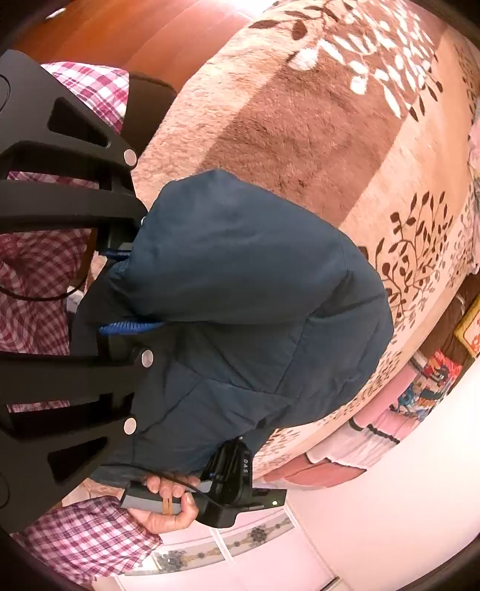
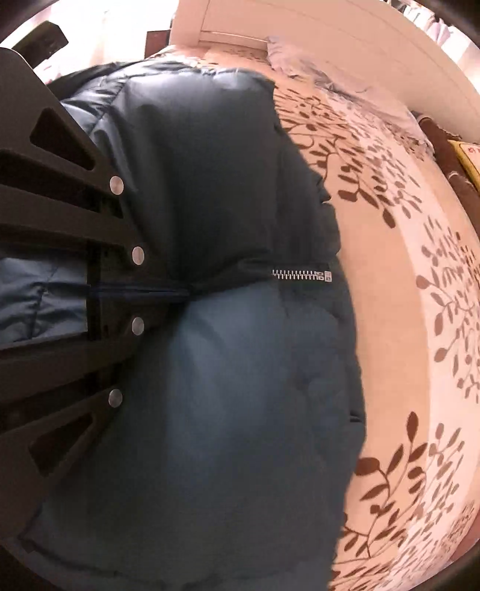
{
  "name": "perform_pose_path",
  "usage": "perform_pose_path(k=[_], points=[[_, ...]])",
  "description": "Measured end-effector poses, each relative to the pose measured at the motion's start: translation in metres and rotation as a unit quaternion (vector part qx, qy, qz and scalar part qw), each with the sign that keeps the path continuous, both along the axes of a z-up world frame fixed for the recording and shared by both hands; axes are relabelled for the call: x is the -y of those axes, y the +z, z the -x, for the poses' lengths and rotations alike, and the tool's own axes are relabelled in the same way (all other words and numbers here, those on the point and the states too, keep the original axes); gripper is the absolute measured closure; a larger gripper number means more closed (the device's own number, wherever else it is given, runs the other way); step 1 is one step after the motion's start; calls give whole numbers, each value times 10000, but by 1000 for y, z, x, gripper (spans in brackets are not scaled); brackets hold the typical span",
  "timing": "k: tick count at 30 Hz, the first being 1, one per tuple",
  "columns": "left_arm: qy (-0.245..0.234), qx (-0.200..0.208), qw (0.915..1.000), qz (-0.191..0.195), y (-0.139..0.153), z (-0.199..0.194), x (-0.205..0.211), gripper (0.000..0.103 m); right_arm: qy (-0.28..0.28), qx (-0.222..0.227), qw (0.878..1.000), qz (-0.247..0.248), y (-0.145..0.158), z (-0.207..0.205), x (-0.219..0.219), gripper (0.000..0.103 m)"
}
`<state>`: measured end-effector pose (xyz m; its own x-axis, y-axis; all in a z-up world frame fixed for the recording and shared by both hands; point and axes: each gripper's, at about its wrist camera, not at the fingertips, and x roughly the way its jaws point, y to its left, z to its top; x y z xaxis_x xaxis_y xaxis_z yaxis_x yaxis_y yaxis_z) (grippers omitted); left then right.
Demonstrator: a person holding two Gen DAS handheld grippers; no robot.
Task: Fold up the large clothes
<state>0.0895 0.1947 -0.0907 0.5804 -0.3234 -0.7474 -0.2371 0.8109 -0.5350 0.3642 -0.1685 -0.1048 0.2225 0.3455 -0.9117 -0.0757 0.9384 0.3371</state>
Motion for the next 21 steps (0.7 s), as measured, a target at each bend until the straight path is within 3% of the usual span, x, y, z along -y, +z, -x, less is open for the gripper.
perform_pose_path(k=[3,5,7,11,12,16,18,21], points=[[42,-99,9999,104,-3,-3,-2,64,118,84,9998,157,-1,4,-3,103],[72,-193,9994,270,-6,-5,-2,42,122,100,9997,172,-2,3,-2,103],[54,-287,9989,360,-7,-7,0,34,50,44,9999,119,-2,3,1,103],[116,-313,9986,417,-10,-11,3,31,-65,216,9997,34,21,12,4,103],[138,-302,9985,445,-11,-11,3,31,-31,332,9994,-40,30,17,4,99],[229,-265,9986,405,-12,-9,1,41,356,856,9954,-234,76,80,13,99],[264,-271,9984,418,-12,-7,0,42,507,807,9949,-324,81,111,19,99],[325,-300,9983,377,-11,-5,0,42,769,318,9951,-534,65,159,22,99]])
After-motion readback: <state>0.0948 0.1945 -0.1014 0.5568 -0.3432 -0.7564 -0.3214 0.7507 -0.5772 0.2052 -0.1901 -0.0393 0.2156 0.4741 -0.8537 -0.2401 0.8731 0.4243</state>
